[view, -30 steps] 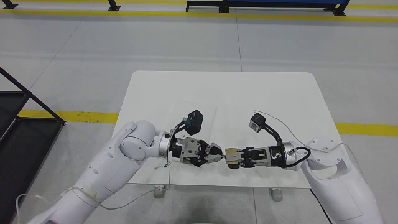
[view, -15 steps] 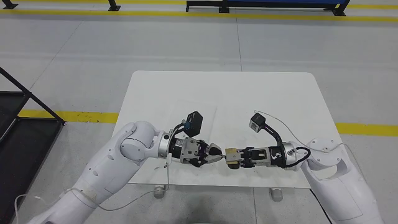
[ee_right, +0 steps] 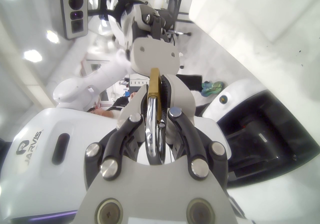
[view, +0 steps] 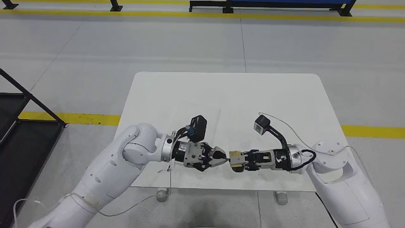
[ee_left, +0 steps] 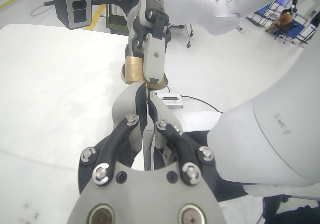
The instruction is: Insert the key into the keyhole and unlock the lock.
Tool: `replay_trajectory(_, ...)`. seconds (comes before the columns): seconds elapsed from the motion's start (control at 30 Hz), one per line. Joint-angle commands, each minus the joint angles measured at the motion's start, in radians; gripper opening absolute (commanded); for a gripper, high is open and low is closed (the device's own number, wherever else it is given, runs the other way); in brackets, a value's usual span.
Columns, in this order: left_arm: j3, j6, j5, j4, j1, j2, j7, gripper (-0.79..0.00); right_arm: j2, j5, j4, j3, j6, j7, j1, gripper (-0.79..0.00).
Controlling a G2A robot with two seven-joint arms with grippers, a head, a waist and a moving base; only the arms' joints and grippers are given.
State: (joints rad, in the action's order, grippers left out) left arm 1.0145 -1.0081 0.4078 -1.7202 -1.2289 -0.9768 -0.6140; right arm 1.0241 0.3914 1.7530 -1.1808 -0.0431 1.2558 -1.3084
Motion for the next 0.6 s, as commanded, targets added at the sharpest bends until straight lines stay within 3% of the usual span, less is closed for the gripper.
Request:
replay_trajectory(0.0,0.002,-0.002,0.016,-0.002,-0.003,0.000,0.015,-0.785,0.000,0.000,0.000,0.000,0.000,0.000,0.000,-0.785)
replay_trajectory(0.57,0.022,-0.004,0.209,-0.055,-0.033,0.004,0.132,-0.785,0.000,0.000,0.000,0.000,0.000,0.000,0.000,-0.785)
